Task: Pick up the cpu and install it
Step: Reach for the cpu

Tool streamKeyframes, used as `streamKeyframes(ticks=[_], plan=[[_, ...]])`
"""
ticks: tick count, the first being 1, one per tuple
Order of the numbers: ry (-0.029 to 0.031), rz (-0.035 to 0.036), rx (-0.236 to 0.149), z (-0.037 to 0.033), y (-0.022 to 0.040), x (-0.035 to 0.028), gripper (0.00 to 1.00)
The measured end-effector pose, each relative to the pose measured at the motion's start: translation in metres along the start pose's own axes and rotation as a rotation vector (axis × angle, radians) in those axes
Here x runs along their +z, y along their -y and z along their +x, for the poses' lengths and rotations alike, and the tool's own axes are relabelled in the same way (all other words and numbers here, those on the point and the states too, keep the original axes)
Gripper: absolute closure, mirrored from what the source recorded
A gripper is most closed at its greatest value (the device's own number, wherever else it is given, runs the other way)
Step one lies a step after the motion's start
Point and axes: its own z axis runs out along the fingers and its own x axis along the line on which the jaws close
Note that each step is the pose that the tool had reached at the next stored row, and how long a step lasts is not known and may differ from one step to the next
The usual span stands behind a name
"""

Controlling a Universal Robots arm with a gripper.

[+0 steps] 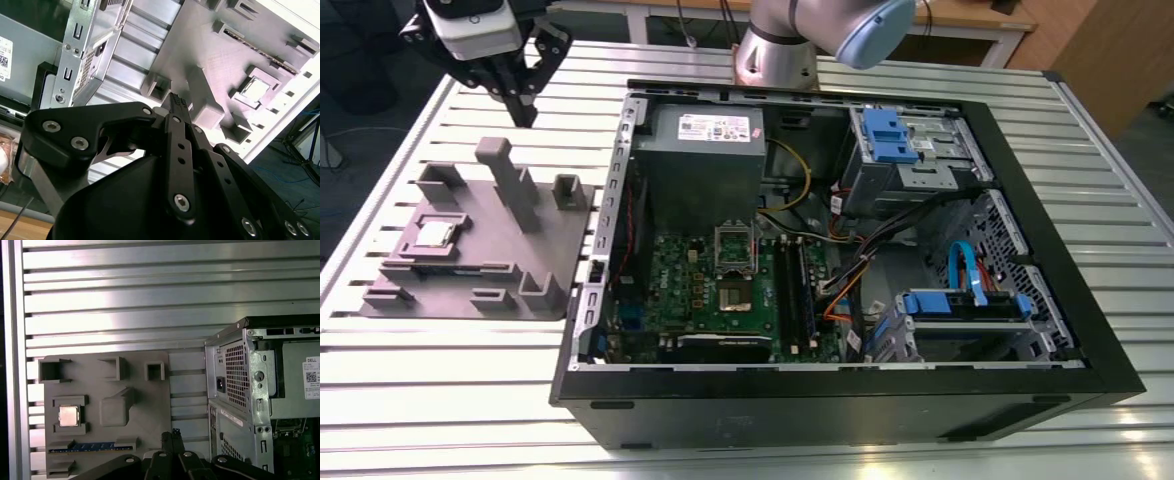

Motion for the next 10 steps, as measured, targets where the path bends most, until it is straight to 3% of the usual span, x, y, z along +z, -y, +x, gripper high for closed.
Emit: streamKeyframes(ticks=[10], plan=[[0.0, 0.0001, 0.0, 0.0041, 0.0003, 0.0002, 0.89]])
